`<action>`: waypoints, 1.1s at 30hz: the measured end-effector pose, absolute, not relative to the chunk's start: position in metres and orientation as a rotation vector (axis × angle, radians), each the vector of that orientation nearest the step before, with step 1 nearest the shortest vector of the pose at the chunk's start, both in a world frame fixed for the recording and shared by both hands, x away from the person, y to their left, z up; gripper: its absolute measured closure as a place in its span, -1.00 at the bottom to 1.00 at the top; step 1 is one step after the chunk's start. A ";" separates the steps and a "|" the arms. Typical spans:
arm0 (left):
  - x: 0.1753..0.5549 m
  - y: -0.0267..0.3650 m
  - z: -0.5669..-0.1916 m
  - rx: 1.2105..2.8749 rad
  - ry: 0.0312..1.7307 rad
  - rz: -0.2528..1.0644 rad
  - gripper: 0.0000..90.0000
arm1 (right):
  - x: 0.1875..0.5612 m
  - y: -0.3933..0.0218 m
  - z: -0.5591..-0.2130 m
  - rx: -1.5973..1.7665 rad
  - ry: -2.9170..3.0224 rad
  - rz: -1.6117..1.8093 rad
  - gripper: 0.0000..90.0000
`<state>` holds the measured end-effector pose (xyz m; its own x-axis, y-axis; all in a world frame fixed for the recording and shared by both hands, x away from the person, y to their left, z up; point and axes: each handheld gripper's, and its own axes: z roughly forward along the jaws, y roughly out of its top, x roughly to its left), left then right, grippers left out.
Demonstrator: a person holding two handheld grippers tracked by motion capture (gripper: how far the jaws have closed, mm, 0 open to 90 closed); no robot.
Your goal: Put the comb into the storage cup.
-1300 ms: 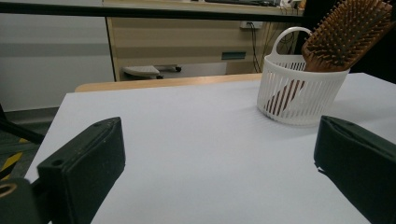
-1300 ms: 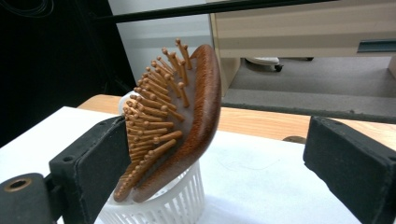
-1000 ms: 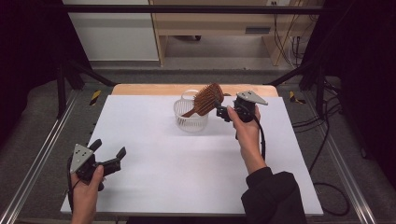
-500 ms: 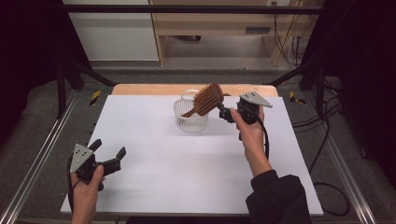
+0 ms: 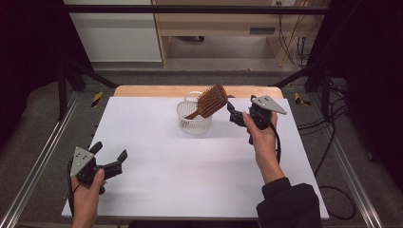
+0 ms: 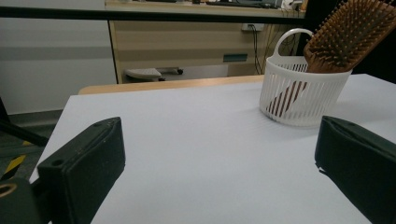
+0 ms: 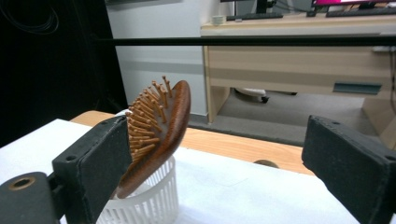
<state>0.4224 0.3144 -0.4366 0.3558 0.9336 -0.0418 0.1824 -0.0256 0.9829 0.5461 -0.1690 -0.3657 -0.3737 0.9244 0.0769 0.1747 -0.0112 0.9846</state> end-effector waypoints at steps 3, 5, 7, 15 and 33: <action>0.421 0.316 -0.436 1.485 1.059 0.850 -0.96 | 0.541 -0.173 -0.365 1.168 1.599 1.444 -0.81; 0.421 0.316 -0.437 1.483 1.063 0.848 -0.96 | 0.538 -0.176 -0.363 1.160 1.583 1.457 -0.81; 0.421 0.317 -0.437 1.485 1.063 0.850 -0.96 | 0.535 -0.179 -0.362 1.144 1.574 1.458 -0.81; 0.423 0.317 -0.437 1.495 1.065 0.864 -0.96 | 0.532 -0.186 -0.363 1.097 1.578 1.452 -0.84; 0.420 0.322 -0.436 1.473 1.061 0.886 -0.96 | 0.519 -0.189 -0.364 1.010 1.580 1.473 -0.93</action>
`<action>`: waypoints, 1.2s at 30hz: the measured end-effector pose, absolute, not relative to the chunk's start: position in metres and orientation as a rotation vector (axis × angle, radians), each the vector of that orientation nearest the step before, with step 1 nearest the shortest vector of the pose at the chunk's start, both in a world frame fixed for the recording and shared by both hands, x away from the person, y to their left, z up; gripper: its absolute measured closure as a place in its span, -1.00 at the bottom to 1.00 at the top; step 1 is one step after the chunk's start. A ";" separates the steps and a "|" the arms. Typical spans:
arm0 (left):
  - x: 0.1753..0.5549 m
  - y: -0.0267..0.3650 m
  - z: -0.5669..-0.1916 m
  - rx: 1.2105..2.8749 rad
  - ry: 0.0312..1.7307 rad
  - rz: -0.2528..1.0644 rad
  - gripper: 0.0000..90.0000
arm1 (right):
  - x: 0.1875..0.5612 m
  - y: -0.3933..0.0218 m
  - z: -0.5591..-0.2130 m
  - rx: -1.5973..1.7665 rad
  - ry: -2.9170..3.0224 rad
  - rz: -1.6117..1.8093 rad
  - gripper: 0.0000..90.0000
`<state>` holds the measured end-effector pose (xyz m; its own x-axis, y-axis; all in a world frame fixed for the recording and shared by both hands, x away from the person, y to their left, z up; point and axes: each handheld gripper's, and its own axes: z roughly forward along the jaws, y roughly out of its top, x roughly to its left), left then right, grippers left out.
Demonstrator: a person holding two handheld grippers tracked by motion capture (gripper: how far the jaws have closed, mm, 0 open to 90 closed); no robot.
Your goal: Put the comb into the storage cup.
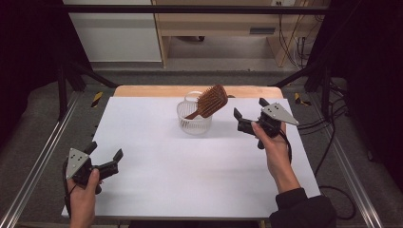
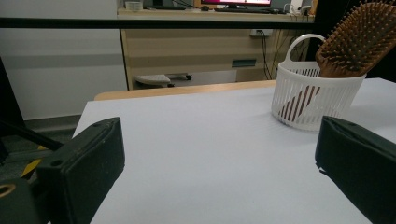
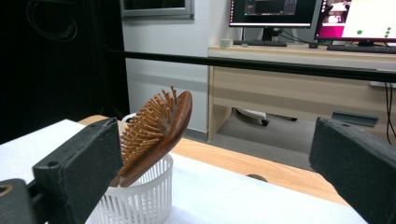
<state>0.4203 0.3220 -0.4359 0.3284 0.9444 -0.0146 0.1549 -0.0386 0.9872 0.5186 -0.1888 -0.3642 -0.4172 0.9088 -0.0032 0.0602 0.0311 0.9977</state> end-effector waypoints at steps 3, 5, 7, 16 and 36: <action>0.421 0.322 -0.436 1.472 1.061 0.884 -0.97 | 0.515 -0.191 -0.362 1.010 1.572 1.480 -0.93; 0.422 0.323 -0.437 1.475 1.064 0.882 -0.97 | 0.514 -0.193 -0.361 1.022 1.567 1.479 -0.93; 0.423 0.324 -0.437 1.471 1.066 0.887 -0.97 | 0.513 -0.194 -0.361 1.018 1.567 1.473 -0.93; 0.423 0.326 -0.437 1.465 1.075 0.888 -0.97 | 0.510 -0.197 -0.366 1.008 1.593 1.460 -0.94; 0.422 0.326 -0.438 1.477 1.072 0.861 -0.97 | 0.486 -0.233 -0.384 1.036 1.567 1.420 -0.95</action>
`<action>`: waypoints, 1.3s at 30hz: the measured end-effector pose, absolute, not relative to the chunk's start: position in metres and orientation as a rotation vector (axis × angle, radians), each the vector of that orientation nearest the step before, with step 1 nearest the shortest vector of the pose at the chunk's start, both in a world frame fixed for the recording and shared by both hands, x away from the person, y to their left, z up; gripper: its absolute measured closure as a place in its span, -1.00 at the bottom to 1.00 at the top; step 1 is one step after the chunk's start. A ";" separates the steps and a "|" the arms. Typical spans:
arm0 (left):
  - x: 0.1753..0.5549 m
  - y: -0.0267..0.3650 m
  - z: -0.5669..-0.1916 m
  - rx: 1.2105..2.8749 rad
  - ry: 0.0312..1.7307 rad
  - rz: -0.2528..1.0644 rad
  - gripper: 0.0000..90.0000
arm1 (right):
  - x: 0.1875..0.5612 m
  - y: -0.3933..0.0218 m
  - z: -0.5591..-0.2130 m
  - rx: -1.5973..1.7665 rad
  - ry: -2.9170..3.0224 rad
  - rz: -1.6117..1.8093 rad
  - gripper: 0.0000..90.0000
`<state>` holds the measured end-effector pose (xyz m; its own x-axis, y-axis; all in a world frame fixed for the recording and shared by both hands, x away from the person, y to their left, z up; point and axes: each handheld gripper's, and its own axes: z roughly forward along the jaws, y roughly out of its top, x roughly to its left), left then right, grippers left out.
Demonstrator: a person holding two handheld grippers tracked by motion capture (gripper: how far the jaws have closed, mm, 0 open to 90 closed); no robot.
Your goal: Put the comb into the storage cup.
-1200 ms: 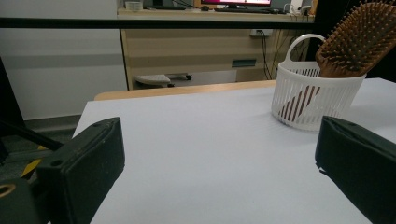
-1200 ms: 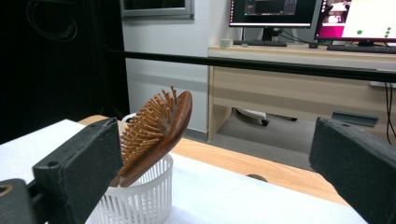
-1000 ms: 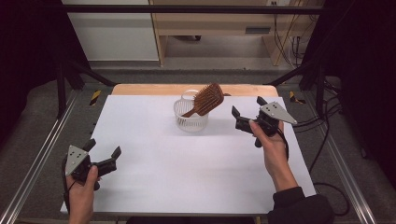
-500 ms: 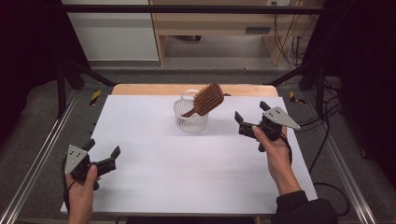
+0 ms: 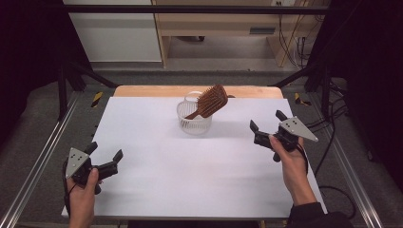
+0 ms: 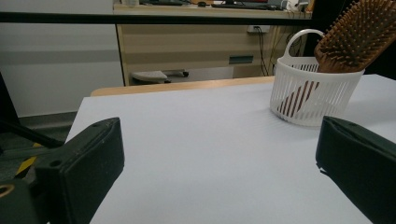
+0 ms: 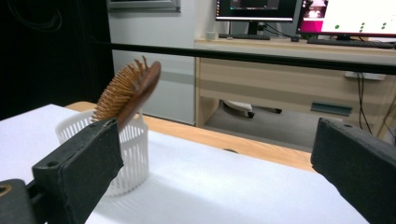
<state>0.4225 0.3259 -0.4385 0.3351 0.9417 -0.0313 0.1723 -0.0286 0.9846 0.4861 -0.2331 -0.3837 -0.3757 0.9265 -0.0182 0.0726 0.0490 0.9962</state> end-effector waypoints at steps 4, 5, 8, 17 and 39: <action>0.422 0.326 -0.437 1.466 1.075 0.854 -0.97 | 0.481 -0.243 -0.385 1.032 1.544 1.410 -0.93; 0.422 0.326 -0.438 1.473 1.073 0.852 -0.97 | 0.480 -0.245 -0.386 1.029 1.536 1.411 -0.92; 0.421 0.327 -0.439 1.464 1.094 0.844 -0.97 | 0.476 -0.251 -0.388 1.013 1.528 1.404 -0.91; 0.414 0.335 -0.440 1.434 1.112 0.840 -0.97 | 0.465 -0.266 -0.392 1.041 1.542 1.385 -0.95; 0.407 0.325 -0.439 1.478 0.977 0.871 -0.95 | 0.435 -0.292 -0.425 1.070 1.563 1.380 -0.95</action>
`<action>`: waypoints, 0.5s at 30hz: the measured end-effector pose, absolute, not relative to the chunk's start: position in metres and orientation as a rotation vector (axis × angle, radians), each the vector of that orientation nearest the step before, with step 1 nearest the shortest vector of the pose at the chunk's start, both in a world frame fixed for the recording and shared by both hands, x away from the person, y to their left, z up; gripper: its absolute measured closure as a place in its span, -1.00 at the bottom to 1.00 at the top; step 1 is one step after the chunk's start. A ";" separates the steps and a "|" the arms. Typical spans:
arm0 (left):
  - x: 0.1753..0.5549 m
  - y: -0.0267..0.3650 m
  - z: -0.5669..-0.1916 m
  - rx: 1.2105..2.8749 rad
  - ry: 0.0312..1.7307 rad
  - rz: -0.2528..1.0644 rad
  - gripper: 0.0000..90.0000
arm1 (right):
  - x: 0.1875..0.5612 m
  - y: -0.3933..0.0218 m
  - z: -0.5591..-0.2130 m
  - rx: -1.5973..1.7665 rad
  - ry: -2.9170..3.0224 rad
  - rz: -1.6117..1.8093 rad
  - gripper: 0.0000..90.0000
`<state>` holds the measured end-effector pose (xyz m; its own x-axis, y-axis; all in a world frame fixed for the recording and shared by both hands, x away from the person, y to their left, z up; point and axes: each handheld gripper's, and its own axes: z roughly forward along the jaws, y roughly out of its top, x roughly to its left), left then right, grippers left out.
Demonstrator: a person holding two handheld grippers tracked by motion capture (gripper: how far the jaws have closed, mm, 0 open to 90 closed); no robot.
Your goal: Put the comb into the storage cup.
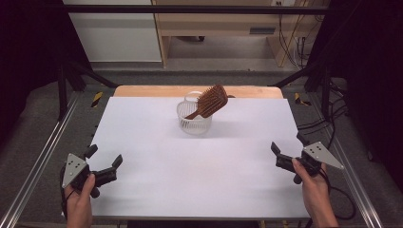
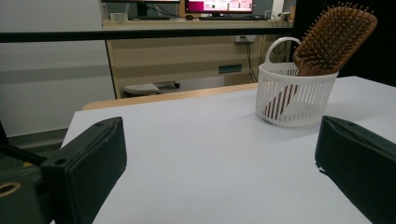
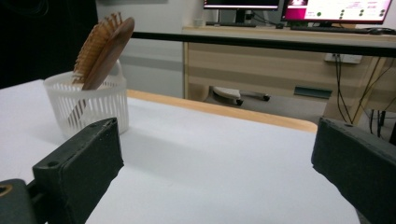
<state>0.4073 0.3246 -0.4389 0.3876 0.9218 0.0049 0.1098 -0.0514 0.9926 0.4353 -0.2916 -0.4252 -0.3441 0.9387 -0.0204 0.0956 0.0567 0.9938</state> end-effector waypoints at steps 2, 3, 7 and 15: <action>0.408 0.324 -0.439 1.475 0.981 0.863 -0.95 | 0.434 -0.291 -0.429 1.066 1.580 1.378 -0.95; 0.408 0.323 -0.439 1.477 0.984 0.861 -0.95 | 0.433 -0.290 -0.431 1.062 1.582 1.384 -0.95; 0.406 0.324 -0.438 1.460 0.992 0.856 -0.95 | 0.429 -0.287 -0.440 1.048 1.607 1.399 -0.95; 0.401 0.323 -0.438 1.468 0.973 0.817 -0.95 | 0.428 -0.277 -0.447 1.016 1.656 1.437 -0.95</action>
<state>0.4014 0.3230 -0.4379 0.4169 0.9084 -0.0334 0.1238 -0.0203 0.9921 0.4277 -0.2773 -0.4469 -0.4389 0.8984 -0.0174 0.1093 0.0726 0.9914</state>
